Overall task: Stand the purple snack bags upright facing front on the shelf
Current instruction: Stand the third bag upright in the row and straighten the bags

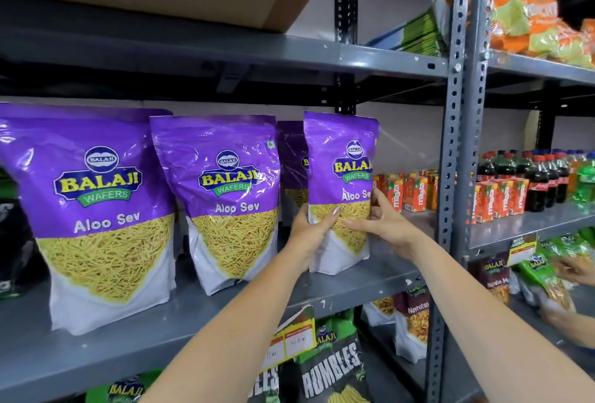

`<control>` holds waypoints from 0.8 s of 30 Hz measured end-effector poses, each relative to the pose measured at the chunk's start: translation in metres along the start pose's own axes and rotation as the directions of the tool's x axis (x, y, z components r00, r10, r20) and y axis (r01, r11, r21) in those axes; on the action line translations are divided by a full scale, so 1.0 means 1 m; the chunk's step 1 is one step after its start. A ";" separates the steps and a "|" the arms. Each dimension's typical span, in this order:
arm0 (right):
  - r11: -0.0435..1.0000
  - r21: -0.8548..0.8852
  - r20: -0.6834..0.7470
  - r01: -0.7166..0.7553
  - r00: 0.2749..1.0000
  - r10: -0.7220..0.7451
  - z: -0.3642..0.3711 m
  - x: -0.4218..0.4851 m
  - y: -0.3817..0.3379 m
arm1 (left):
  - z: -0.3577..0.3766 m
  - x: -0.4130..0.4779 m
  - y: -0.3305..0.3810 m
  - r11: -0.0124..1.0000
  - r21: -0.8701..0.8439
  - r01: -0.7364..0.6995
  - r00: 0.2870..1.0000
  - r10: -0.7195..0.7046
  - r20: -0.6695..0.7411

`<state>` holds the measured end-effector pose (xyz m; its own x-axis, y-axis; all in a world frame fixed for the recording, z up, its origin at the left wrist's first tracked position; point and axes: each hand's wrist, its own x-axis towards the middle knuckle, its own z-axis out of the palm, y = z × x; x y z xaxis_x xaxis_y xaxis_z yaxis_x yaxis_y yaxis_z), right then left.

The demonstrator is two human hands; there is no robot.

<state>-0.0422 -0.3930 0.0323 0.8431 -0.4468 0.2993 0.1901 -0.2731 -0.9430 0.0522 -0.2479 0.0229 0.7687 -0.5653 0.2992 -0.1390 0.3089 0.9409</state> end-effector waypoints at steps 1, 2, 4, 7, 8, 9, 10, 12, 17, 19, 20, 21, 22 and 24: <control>1.000 -0.010 -0.017 0.006 1.000 -0.006 0.003 0.001 0.002 | 0.000 0.002 -0.003 1.000 -0.024 -0.009 0.998 0.007 -0.065; 1.000 -0.017 -0.044 0.011 0.999 -0.012 0.005 0.001 0.004 | 0.000 0.003 -0.005 0.999 -0.032 -0.006 0.993 0.003 -0.116; 0.999 -0.020 -0.097 0.038 0.994 -0.040 0.011 0.000 0.005 | 0.000 0.005 -0.009 0.999 -0.032 0.002 0.987 -0.007 -0.158; 0.997 -0.026 -0.127 0.066 0.989 -0.069 0.016 -0.004 0.006 | 0.002 0.004 -0.010 1.000 -0.018 -0.006 0.988 0.003 -0.157; 0.997 -0.026 -0.136 0.075 0.988 -0.078 0.017 -0.006 0.007 | 0.003 0.004 -0.011 1.000 -0.012 -0.011 0.988 0.009 -0.155; 0.996 -0.032 -0.150 0.087 0.984 -0.091 0.017 -0.007 0.008 | 0.004 0.004 -0.011 1.000 -0.011 -0.019 0.989 0.017 -0.144; 0.995 -0.035 -0.163 0.094 0.982 -0.098 0.016 -0.006 0.009 | 0.005 0.005 -0.012 1.000 -0.011 -0.023 0.991 0.021 -0.132; 0.994 -0.049 -0.178 0.101 0.978 -0.108 0.015 -0.005 0.012 | 0.006 0.006 -0.011 0.999 -0.019 -0.026 0.993 0.024 -0.114; 0.987 -0.107 -0.154 0.116 0.979 -0.131 0.014 -0.008 0.012 | 0.008 -0.003 -0.007 0.997 0.074 0.014 0.982 0.000 -0.189; 0.981 -0.140 -0.214 0.136 0.963 -0.164 0.014 -0.012 0.010 | 0.012 -0.021 -0.005 0.978 0.210 -0.005 0.969 0.057 -0.241; 0.970 -0.182 -0.284 0.163 0.935 -0.211 0.016 -0.014 0.008 | 0.013 -0.035 -0.003 0.958 0.282 -0.044 0.961 0.118 -0.251; 0.948 -0.239 -0.359 0.210 0.888 -0.287 0.021 -0.017 0.005 | 0.011 -0.051 -0.001 0.933 0.347 -0.099 0.947 0.196 -0.255; 0.906 -0.319 -0.417 0.278 0.817 -0.398 0.026 -0.022 0.000 | 0.009 -0.068 0.001 0.897 0.407 -0.175 0.919 0.297 -0.261; 0.764 -0.501 -0.444 0.406 0.638 -0.629 0.043 -0.029 -0.010 | -0.008 -0.097 0.013 0.808 0.505 -0.304 0.817 0.494 -0.297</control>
<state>-0.0470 -0.3406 0.0269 0.1948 -0.4912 0.8490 0.2351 -0.8169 -0.5266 -0.0193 -0.1828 0.0047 0.7452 -0.0821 0.6617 -0.6614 0.0350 0.7492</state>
